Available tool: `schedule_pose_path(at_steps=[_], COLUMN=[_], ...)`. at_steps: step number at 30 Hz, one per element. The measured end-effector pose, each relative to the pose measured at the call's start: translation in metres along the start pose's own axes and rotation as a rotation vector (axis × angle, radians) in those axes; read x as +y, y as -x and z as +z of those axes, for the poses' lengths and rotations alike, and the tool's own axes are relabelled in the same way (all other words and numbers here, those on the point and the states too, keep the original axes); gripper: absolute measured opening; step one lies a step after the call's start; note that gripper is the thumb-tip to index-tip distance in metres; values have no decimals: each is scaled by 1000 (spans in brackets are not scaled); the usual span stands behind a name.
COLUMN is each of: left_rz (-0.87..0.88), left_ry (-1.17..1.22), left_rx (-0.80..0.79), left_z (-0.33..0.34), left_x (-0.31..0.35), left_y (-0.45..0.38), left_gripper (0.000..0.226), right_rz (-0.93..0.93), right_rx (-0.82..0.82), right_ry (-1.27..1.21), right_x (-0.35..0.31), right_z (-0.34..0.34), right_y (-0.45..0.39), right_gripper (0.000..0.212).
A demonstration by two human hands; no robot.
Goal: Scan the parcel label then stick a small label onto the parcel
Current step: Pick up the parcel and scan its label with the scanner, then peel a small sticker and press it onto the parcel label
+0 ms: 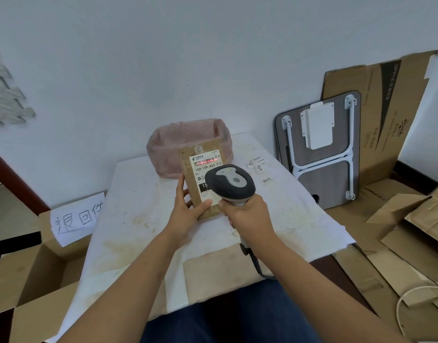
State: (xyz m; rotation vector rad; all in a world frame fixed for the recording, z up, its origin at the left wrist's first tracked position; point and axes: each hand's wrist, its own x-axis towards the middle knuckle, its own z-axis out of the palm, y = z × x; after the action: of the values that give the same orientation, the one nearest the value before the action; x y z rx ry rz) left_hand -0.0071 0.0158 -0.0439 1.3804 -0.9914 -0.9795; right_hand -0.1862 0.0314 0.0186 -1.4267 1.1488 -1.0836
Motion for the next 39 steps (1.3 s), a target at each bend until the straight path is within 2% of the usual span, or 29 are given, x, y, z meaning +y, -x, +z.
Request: schedule_pose_path(at_steps=[6,13,20,24,28,31,39], left_rz=[12,28,12,21,13,4,-15], left_ry=[-8,-4,3,-3,-15,-16,-52], left_rx=[-1,-7,-4,-5,-5,-6,-11], left_z=[0,0,-1,0,1,0,-1], left_x=[-1,-1,-1,-1,0,-1,1], left_y=[0,2,1,1,1,0,-1], left_gripper=[104,102,103,102,102,102,103], right_rz=[4,19,-97,-181,-109,-64,-40], right_rx=[-43,-53,35,35,-47,-117,-167], right_ry=[-11,-3,443,765,1008,1076,1097], right_x=[-1,-2,1,20,45,57,72], right_z=[-1,-3,-19,-36,-48,-51,-48], right_y=[1,0,-18,-39,-55,-60,-70], right_gripper=[14,13,34,29,30,32,30])
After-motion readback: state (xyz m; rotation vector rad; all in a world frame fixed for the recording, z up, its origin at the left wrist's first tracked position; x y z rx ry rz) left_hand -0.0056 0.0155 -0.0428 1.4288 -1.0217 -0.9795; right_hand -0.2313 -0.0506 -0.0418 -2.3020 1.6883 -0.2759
